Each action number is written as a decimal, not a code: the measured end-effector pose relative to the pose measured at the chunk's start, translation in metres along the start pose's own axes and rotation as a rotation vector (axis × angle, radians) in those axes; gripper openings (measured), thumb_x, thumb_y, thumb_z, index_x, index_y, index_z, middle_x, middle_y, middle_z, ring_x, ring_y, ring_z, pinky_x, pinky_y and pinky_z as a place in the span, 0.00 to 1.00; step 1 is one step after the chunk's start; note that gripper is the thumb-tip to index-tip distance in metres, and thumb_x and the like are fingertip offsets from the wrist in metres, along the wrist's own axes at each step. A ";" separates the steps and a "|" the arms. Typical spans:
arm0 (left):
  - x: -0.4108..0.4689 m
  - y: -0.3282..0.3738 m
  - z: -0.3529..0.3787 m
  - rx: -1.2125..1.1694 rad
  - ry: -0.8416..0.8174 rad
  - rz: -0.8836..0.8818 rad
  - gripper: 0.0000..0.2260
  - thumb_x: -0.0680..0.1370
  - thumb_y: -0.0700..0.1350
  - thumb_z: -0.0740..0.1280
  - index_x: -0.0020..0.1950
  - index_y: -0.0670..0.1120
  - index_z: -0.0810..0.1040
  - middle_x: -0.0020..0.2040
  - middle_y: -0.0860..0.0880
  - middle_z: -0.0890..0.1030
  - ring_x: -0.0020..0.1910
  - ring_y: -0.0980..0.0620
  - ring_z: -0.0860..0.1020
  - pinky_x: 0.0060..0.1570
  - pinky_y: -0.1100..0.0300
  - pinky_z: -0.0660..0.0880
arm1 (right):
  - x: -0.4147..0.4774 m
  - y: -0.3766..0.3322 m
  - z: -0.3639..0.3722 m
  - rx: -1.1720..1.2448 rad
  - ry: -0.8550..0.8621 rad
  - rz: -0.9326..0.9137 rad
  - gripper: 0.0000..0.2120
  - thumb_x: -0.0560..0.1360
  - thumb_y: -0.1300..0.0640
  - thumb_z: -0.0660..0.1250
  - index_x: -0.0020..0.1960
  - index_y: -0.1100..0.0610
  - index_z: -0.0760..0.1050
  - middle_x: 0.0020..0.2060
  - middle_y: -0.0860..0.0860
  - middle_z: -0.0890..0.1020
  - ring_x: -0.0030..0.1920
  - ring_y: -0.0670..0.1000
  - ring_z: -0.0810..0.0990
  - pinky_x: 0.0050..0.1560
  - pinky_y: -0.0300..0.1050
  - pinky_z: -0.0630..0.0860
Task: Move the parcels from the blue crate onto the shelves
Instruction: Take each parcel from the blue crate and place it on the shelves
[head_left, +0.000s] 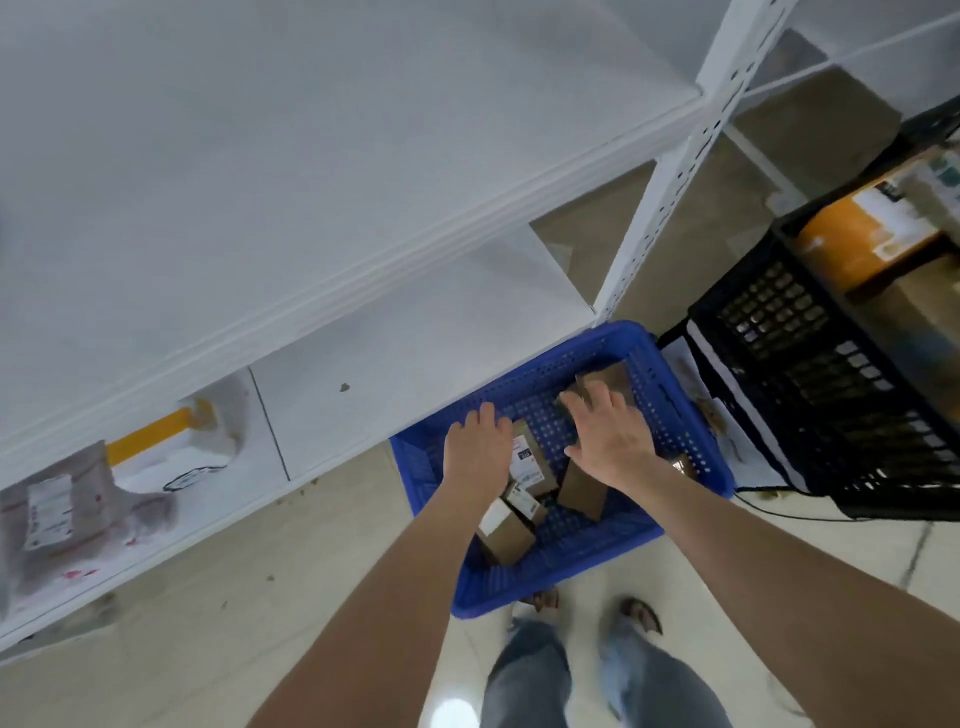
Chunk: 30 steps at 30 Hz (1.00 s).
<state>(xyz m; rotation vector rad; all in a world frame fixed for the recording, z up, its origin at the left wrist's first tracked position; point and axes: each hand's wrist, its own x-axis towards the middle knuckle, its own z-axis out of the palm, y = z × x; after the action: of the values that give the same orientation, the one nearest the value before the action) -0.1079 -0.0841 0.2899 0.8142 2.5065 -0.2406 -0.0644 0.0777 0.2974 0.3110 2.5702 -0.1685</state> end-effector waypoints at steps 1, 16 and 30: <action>0.000 -0.001 0.001 -0.005 0.003 -0.001 0.18 0.77 0.40 0.63 0.66 0.42 0.66 0.68 0.42 0.65 0.62 0.44 0.69 0.55 0.53 0.70 | 0.000 0.000 0.001 0.002 -0.005 -0.004 0.34 0.76 0.46 0.66 0.75 0.50 0.53 0.73 0.57 0.57 0.70 0.60 0.62 0.66 0.55 0.67; 0.148 0.085 0.155 -0.457 -0.247 -0.437 0.17 0.78 0.40 0.61 0.67 0.43 0.65 0.65 0.44 0.66 0.60 0.44 0.72 0.52 0.52 0.74 | 0.171 0.069 0.153 -0.067 -0.147 -0.325 0.37 0.76 0.59 0.67 0.77 0.56 0.49 0.73 0.57 0.59 0.73 0.58 0.58 0.71 0.52 0.62; 0.289 0.070 0.394 -1.119 -0.132 -0.896 0.28 0.79 0.43 0.61 0.74 0.37 0.55 0.70 0.37 0.67 0.68 0.40 0.69 0.65 0.48 0.69 | 0.308 0.072 0.380 0.392 -0.516 -0.130 0.25 0.74 0.55 0.69 0.69 0.57 0.66 0.64 0.52 0.74 0.63 0.54 0.74 0.56 0.39 0.69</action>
<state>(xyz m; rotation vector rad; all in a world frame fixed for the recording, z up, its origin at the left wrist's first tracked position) -0.1128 -0.0033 -0.1966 -0.7314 2.1774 0.7371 -0.1102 0.1356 -0.1918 0.2066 2.0311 -0.7089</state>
